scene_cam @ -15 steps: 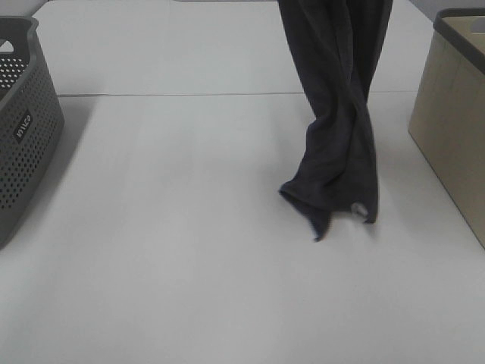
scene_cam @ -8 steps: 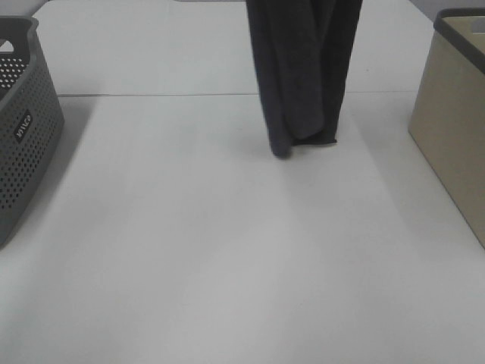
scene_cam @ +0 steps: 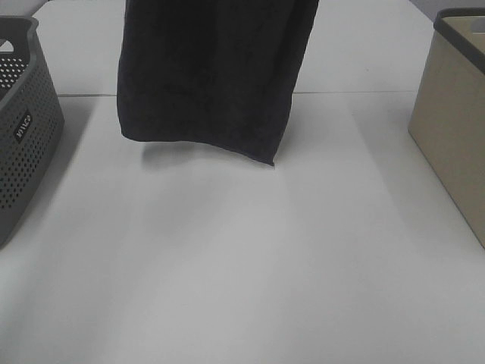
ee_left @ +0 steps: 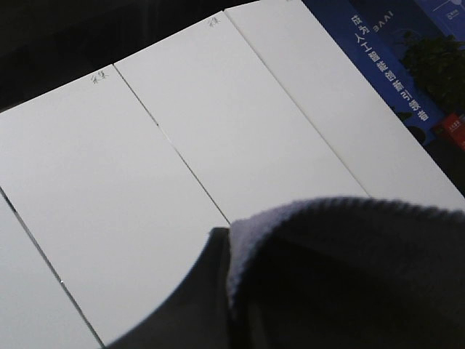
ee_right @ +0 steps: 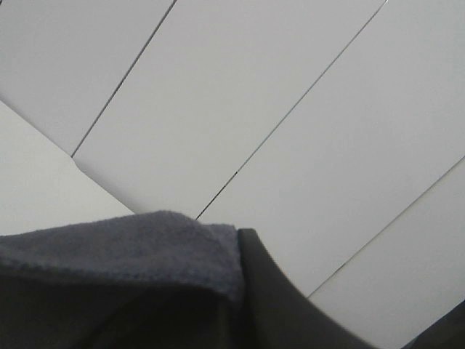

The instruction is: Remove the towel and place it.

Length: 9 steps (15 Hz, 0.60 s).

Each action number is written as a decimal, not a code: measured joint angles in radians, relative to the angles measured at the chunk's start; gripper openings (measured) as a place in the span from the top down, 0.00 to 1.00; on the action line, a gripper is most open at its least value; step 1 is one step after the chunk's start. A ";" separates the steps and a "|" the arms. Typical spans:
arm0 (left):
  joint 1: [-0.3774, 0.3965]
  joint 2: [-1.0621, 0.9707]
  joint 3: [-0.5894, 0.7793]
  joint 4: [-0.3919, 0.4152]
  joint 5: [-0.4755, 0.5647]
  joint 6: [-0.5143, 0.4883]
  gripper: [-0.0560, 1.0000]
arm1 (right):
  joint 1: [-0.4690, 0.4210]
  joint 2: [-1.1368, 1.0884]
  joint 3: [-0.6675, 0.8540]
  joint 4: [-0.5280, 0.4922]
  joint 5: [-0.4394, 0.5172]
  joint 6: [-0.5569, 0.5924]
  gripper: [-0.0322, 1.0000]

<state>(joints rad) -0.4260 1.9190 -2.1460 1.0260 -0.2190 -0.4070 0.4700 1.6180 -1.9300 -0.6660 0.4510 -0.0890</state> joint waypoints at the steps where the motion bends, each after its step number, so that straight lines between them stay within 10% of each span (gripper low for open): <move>1: 0.009 0.000 0.000 0.000 0.000 0.000 0.95 | 0.000 0.002 0.000 -0.002 -0.026 0.003 0.95; 9: 0.068 0.040 -0.002 0.000 -0.049 0.072 0.95 | 0.000 0.125 -0.053 -0.010 -0.201 0.028 0.95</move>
<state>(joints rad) -0.3580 1.9590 -2.1480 1.0260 -0.2680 -0.3350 0.4700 1.7430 -1.9830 -0.6760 0.2500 -0.0610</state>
